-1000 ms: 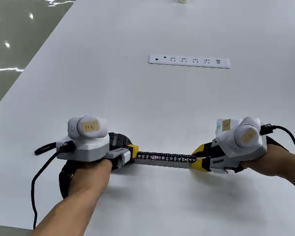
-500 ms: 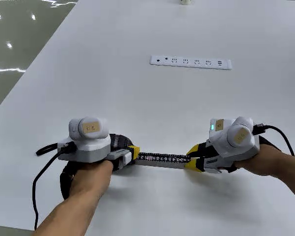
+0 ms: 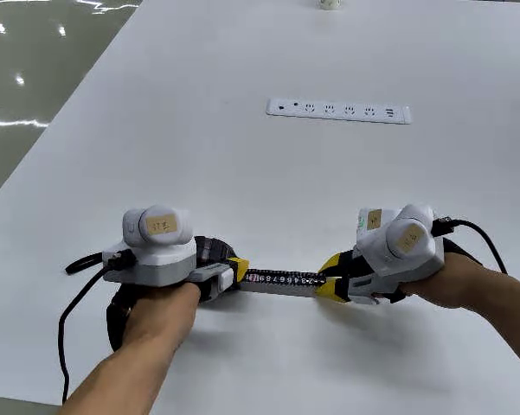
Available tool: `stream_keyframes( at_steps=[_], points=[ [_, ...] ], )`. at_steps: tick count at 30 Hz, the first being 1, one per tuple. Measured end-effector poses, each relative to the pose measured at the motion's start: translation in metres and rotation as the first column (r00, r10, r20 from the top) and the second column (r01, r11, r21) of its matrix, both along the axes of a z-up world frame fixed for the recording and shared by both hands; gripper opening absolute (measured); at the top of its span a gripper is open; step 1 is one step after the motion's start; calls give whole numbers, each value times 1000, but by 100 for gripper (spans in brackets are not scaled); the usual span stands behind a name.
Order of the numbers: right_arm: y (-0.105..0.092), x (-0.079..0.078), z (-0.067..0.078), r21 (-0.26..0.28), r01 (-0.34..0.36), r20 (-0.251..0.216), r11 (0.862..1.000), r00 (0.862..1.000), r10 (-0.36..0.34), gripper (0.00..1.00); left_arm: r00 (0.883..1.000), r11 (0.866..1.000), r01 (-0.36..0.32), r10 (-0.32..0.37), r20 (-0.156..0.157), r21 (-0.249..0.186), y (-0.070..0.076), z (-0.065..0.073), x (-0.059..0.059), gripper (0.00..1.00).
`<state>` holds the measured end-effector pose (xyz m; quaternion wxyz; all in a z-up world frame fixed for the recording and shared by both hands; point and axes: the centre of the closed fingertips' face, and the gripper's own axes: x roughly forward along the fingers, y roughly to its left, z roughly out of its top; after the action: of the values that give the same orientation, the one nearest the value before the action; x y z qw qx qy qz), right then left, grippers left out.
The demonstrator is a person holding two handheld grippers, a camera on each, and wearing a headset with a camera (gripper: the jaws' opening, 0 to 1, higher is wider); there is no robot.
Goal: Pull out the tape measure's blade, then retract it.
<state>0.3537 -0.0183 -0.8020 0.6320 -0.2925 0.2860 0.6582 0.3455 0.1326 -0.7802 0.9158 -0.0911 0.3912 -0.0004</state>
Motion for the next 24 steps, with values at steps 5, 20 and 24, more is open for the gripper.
stream_keyframes(
  at_steps=[5, 20, 24],
  points=[
    [6, -1, 0, 1, -5, 1, 1000, 1000, 5, 10, 1000, 1000, 0, 0, 0, -5, 0, 0, 0, 58],
    [25, -4, 1, 19, -20, -3, 1000, 1000, 20, 10, 1000, 1000, 1, -1, 1, -17, 1, 0, 0, 59],
    [30, -5, 1, 20, -24, 0, 999, 1000, 24, 10, 1000, 1000, 2, -2, 1, -21, 0, 0, 0, 59]
  ],
)
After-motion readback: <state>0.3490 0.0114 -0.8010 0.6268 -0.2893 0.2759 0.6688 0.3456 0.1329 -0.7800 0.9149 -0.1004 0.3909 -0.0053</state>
